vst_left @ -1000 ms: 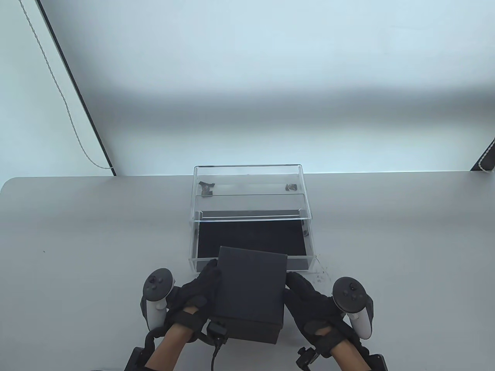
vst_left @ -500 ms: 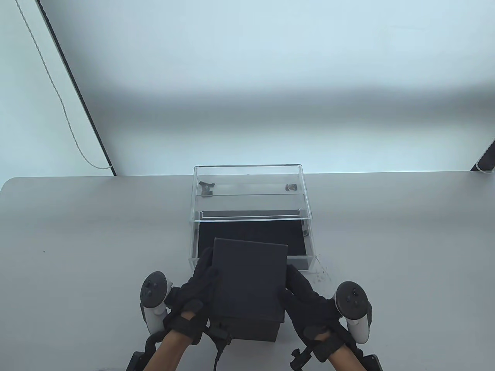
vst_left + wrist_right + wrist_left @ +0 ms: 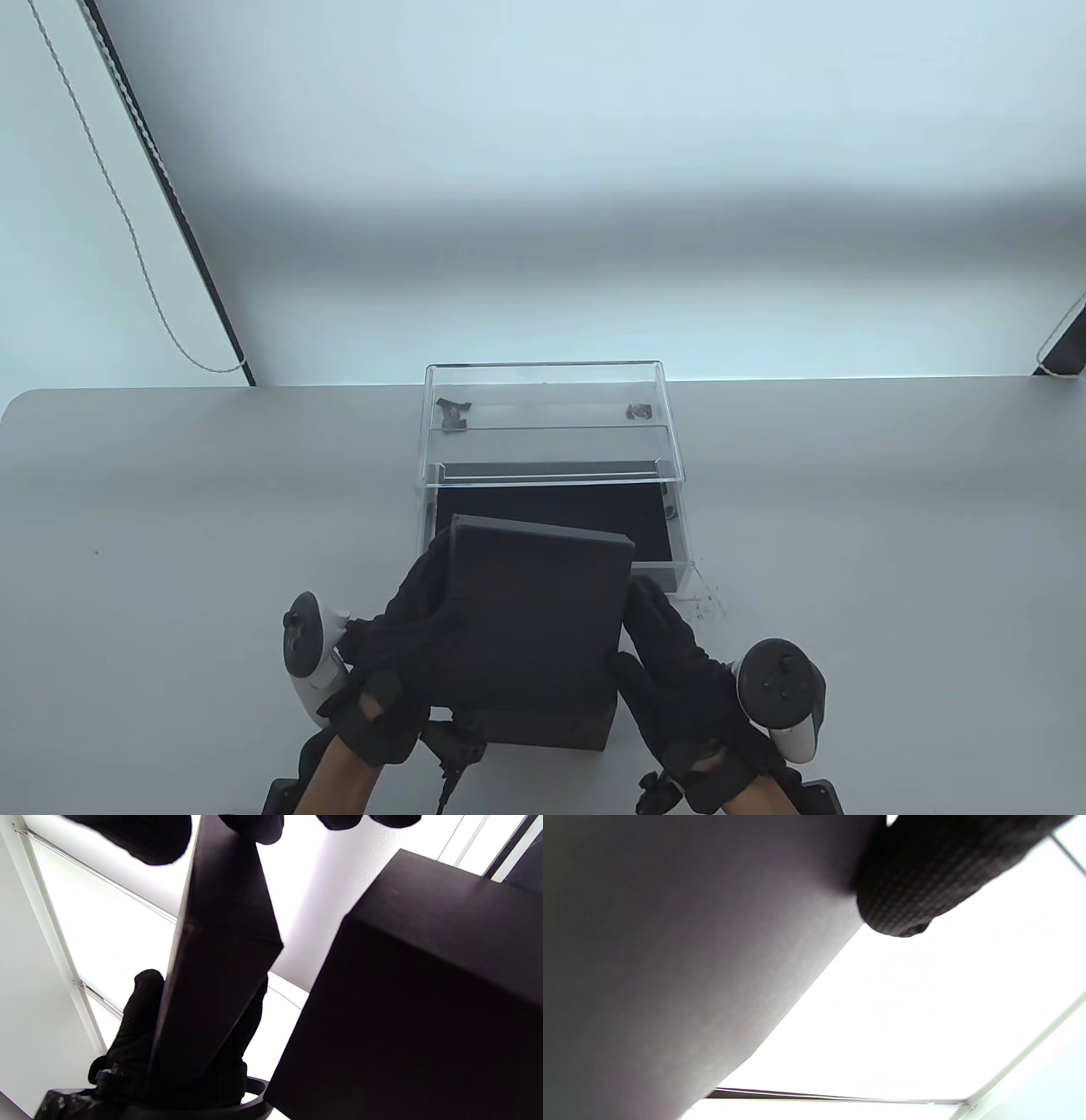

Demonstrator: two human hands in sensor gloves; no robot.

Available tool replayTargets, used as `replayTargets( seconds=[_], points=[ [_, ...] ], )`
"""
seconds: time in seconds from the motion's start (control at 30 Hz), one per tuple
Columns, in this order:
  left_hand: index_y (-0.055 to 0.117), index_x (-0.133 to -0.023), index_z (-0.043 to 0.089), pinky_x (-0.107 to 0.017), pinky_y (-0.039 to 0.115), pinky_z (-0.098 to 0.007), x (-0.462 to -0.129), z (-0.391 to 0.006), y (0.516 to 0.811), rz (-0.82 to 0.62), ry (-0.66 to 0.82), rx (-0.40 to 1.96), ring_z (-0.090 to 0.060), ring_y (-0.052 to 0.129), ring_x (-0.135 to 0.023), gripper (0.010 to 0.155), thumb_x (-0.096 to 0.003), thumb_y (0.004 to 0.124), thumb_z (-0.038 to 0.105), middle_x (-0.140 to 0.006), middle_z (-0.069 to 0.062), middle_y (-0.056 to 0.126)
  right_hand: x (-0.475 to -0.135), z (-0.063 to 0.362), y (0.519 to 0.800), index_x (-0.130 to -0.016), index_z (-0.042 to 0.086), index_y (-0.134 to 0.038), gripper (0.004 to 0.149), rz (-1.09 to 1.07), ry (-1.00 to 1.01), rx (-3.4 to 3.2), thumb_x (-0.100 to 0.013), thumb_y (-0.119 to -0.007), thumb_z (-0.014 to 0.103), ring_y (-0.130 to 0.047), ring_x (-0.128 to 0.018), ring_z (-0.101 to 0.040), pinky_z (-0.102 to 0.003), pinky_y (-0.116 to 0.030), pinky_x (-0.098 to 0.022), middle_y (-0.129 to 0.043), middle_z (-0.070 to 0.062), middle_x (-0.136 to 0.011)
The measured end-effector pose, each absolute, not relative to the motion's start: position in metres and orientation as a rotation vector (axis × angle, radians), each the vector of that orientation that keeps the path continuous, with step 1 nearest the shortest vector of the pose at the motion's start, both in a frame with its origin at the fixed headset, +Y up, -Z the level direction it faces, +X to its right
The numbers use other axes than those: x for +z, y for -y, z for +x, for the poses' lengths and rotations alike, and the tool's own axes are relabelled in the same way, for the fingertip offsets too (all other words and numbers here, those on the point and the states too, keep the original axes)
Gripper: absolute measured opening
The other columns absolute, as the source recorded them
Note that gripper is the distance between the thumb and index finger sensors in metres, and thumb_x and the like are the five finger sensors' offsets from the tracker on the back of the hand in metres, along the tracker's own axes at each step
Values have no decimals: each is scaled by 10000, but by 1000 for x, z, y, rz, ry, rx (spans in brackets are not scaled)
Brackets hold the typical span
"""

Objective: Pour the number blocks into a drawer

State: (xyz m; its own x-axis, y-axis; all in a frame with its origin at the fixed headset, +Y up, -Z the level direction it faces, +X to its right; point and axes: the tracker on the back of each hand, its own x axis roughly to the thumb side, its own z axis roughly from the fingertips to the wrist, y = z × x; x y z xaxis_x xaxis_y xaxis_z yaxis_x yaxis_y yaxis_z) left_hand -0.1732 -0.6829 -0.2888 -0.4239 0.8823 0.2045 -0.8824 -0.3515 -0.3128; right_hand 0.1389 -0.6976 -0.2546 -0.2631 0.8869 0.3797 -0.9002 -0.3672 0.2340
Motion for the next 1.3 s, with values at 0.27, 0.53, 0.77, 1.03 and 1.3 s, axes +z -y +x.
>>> replayTargets(
  seconds=[0.27, 0.53, 0.77, 1.03, 1.3],
  points=[
    [485, -1016, 174, -657, 729, -577, -291, -218, 669, 258, 396, 1935, -252, 990, -761, 765, -417, 858, 469, -768, 13, 964, -254, 132, 701, -1053, 155, -434, 768, 588, 19, 1997, -453, -660, 577, -341, -954, -590, -777, -302, -625, -303, -246, -1102],
    [487, -1038, 273, -623, 790, -536, -285, -268, 652, 506, 356, 1604, -250, 1023, -746, 750, -422, 863, 477, -798, 36, 969, -254, 127, 705, -1050, 149, -453, 763, 629, -1, 2081, -453, -669, 573, -353, -941, -613, -781, -308, -621, -320, -229, -1108],
    [517, -1024, 260, -590, 794, -538, -286, -283, 666, 539, 158, 1343, -301, 982, -779, 754, -397, 902, 427, -850, 17, 942, -251, 122, 708, -1051, 201, -501, 723, 662, -20, 2182, -455, -680, 569, -387, -931, -625, -776, -337, -623, -356, -183, -1127],
    [550, -1004, 257, -584, 810, -539, -294, -274, 683, 435, 96, 765, -312, 989, -788, 757, -375, 971, 230, -936, 16, 903, -249, 115, 710, -1050, 228, -517, 717, 713, -28, 2300, -453, -706, 577, -410, -931, -626, -769, -368, -627, -354, -128, -1145],
    [562, -1003, 280, -613, 782, -549, -308, -264, 707, 253, 74, 519, -304, 938, -850, 739, -370, 943, 293, -960, 19, 883, -247, 109, 710, -1047, 230, -525, 722, 775, -29, 2414, -447, -729, 578, -434, -929, -630, -767, -384, -631, -363, -89, -1155]
  ],
)
